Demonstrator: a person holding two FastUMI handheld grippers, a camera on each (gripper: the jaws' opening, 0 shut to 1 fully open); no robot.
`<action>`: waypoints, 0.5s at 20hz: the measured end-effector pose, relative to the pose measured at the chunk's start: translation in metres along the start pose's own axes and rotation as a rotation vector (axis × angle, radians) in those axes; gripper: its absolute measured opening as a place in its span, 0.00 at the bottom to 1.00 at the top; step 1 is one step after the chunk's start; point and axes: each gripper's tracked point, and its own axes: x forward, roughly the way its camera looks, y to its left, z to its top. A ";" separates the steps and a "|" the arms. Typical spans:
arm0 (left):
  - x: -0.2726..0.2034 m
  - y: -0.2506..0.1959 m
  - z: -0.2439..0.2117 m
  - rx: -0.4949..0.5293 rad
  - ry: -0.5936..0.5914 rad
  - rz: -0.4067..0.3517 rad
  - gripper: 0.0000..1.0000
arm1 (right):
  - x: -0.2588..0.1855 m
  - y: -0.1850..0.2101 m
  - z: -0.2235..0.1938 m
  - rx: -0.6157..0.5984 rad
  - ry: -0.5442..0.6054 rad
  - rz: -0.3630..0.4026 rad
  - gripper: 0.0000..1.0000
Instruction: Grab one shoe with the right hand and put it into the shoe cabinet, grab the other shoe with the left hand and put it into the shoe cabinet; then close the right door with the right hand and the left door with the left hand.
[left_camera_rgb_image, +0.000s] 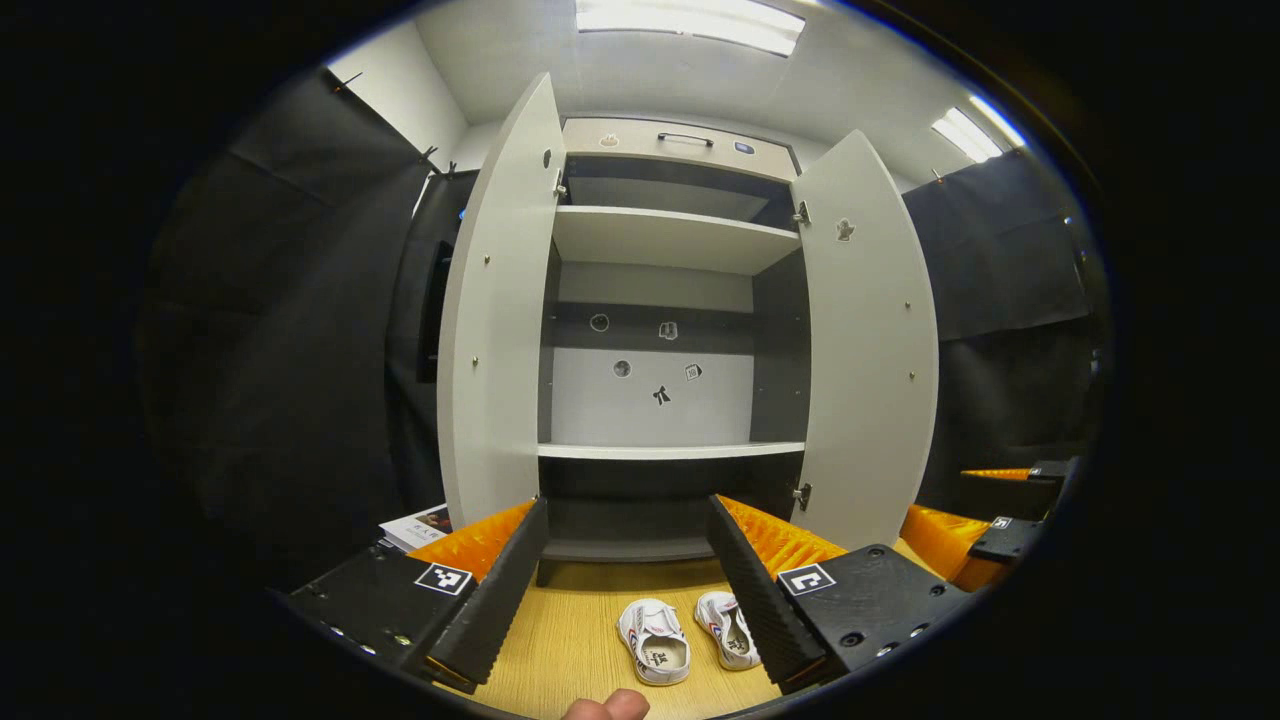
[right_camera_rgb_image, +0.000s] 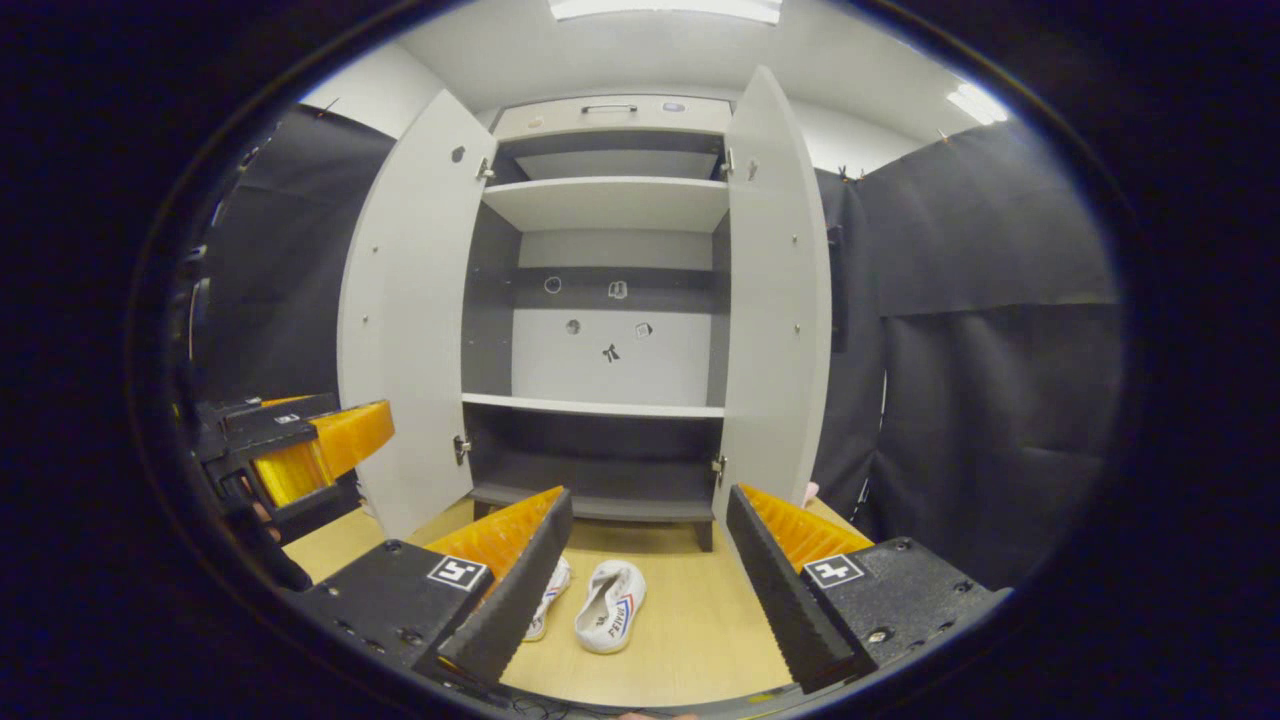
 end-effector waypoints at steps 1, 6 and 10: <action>0.000 0.002 0.000 0.000 -0.002 0.001 0.95 | 0.006 0.001 -0.006 -0.004 0.015 0.005 0.97; 0.003 0.005 -0.004 0.001 0.006 -0.001 0.95 | 0.043 0.023 -0.059 -0.012 0.138 0.058 1.00; 0.004 0.014 -0.007 0.002 0.011 0.010 0.95 | 0.072 0.039 -0.107 -0.009 0.230 0.090 0.97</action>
